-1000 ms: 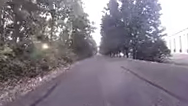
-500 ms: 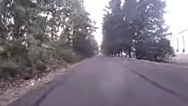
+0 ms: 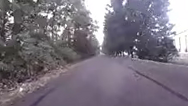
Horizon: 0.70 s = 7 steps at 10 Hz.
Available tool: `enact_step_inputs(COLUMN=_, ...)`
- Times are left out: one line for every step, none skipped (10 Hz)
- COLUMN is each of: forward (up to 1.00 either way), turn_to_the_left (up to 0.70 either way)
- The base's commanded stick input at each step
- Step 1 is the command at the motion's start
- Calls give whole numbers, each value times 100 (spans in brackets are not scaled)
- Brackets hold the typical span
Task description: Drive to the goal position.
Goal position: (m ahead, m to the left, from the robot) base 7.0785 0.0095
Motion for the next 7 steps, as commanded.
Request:
enact_step_inputs(forward=100, turn_to_the_left=-40)
enact_step_inputs(forward=100, turn_to_the_left=-40)
enact_step_inputs(forward=100, turn_to_the_left=-22)
enact_step_inputs(forward=100, turn_to_the_left=0)
enact_step_inputs(forward=100, turn_to_the_left=0)
enact_step_inputs(forward=100, turn_to_the_left=0)
enact_step_inputs(forward=100, turn_to_the_left=0)
